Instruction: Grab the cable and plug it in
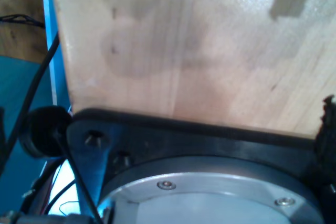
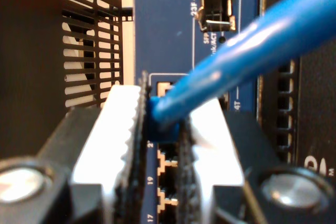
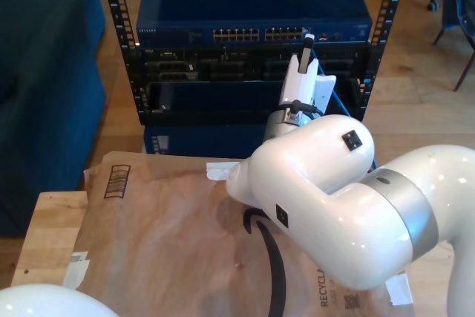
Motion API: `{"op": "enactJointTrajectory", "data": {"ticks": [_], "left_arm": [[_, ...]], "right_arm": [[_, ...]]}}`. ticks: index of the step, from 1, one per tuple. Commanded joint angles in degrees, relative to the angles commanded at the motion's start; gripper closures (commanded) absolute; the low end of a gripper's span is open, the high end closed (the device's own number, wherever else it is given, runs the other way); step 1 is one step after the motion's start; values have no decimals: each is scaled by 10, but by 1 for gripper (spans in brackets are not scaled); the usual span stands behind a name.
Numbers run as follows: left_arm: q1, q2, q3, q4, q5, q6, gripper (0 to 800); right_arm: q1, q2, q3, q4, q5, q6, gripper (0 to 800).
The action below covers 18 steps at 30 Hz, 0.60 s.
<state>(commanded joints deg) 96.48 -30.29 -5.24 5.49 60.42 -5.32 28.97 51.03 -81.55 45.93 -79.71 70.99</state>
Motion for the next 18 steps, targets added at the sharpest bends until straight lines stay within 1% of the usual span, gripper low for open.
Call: {"op": "enactJointTrajectory", "data": {"ticks": [18], "left_arm": [[0, 0, 0, 0, 0, 0, 0]], "right_arm": [[-1, 1, 3, 1, 0, 0, 800]]}}
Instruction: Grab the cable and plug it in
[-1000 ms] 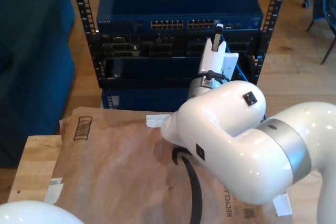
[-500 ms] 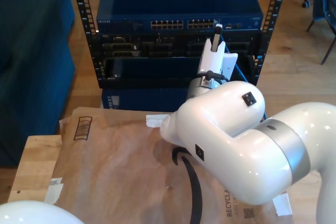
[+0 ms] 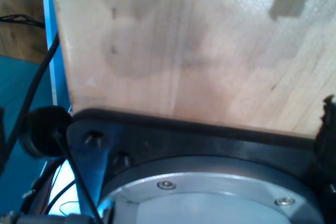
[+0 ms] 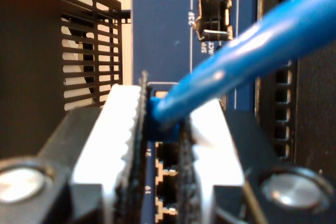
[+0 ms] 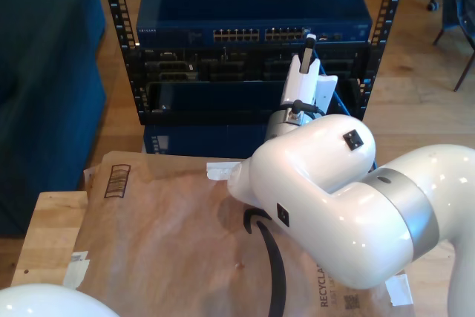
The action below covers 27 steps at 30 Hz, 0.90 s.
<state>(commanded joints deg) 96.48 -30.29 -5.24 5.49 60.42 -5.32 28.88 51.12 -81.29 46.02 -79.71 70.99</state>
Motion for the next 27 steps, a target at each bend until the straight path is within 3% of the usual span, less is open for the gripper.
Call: {"op": "enactJointTrajectory", "data": {"ticks": [27], "left_arm": [[0, -1, 0, 0, 0, 1, 0]], "right_arm": [[-4, 0, -5, -4, 6, 0, 800]]}}
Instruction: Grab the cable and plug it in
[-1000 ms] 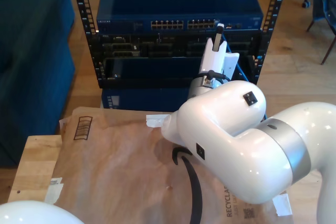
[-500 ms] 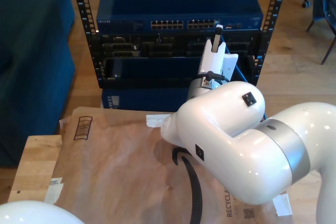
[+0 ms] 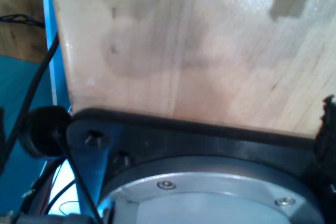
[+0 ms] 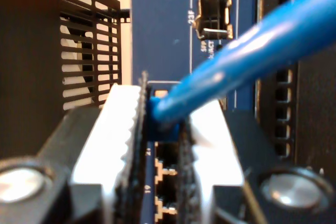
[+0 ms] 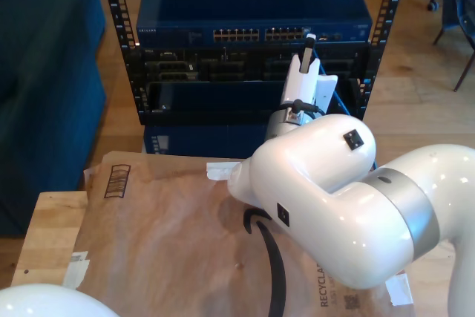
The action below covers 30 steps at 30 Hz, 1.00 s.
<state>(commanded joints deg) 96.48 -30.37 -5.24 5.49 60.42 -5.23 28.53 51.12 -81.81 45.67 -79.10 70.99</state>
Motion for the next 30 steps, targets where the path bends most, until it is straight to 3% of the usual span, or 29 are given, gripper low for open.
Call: {"op": "enactJointTrajectory", "data": {"ticks": [30], "left_arm": [[0, 1, 1, 0, 0, 0, 0]], "right_arm": [[-1, -7, -4, -16, 24, 10, 800]]}}
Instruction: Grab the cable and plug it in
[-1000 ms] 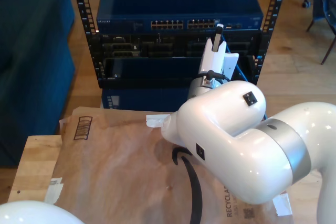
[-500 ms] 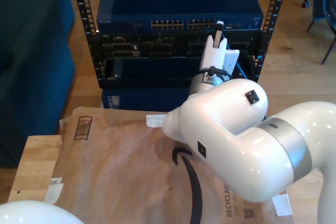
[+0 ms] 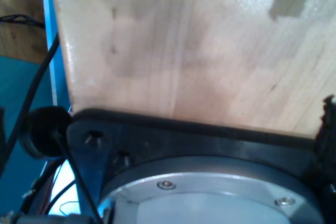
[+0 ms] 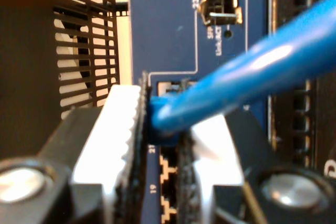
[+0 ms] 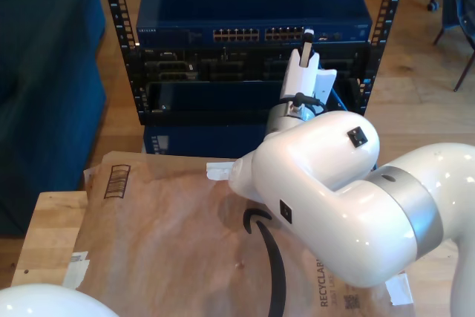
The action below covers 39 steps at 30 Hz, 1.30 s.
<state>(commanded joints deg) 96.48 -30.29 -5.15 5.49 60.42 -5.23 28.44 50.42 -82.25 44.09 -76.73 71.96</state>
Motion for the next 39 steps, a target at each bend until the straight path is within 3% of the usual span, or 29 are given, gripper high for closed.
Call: {"op": "enactJointTrajectory", "data": {"ticks": [12, 13, 17, 19, 31, 39], "left_arm": [[0, 0, -1, 0, 0, -1, 0], [0, 0, -1, 0, 0, -1, 0], [0, 0, 0, 0, 0, -1, 0], [0, 0, -1, 0, 0, -1, 0], [0, 0, -1, 0, 0, -1, 0], [0, 0, -1, 0, 0, 0, 0]], "right_arm": [[-5, 4, -10, -5, 17, 0, 800], [-5, 4, -8, -5, 17, 1, 773], [-5, -7, 14, -8, 17, 0, 497], [-4, -18, 26, -8, 17, 0, 445], [4, -98, 127, -8, 22, -1, 404], [-2, -207, 203, -6, 180, -3, 343]]}}
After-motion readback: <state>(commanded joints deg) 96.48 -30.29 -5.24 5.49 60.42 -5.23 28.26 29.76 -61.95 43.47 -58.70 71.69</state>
